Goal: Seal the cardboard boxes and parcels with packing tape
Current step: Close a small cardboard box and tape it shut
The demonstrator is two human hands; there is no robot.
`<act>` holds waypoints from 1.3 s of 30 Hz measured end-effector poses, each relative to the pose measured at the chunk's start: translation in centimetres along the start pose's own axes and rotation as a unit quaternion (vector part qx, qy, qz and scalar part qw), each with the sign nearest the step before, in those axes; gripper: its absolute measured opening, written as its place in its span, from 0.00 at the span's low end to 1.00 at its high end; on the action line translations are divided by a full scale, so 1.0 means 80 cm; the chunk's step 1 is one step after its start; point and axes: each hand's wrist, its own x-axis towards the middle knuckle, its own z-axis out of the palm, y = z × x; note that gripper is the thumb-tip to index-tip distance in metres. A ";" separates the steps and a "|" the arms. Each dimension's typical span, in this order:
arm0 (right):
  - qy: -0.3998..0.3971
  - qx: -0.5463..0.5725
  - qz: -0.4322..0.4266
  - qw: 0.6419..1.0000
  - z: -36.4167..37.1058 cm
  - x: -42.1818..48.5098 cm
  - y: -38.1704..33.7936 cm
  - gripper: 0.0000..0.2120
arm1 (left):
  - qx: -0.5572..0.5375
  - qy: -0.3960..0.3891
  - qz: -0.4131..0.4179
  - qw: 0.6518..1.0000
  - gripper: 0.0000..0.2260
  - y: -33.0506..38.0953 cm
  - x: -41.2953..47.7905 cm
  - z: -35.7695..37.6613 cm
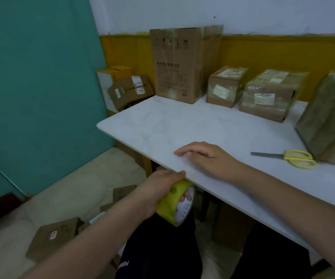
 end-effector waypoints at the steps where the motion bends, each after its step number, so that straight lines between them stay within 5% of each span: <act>1: -0.014 0.014 0.005 1.000 -0.002 -0.001 -0.002 0.14 | 0.004 -0.011 -0.026 1.000 0.09 0.013 -0.005 -0.003; 5: -0.081 0.013 -0.006 0.997 -0.002 -0.004 -0.007 0.15 | 0.085 -0.052 -0.104 0.990 0.10 0.058 -0.017 -0.010; 14: -0.115 0.045 0.029 0.992 -0.005 -0.002 -0.009 0.21 | 0.202 -0.024 -0.077 0.976 0.09 0.079 -0.022 0.002; 20: -0.046 0.241 0.071 0.967 -0.017 -0.001 -0.009 0.23 | 0.384 0.035 0.041 0.922 0.13 0.098 -0.018 0.006; 26: -0.053 0.311 0.103 0.943 -0.040 0.003 -0.013 0.29 | 0.396 0.006 0.153 0.906 0.12 0.138 -0.031 0.002; 33: 0.005 0.453 0.139 0.881 -0.108 -0.021 -0.025 0.11 | 0.372 -0.026 0.260 0.891 0.07 0.162 -0.025 0.017; 39: 0.170 0.233 0.198 0.937 -0.179 -0.084 -0.047 0.03 | 0.356 -0.083 0.316 0.876 0.05 0.164 -0.005 0.082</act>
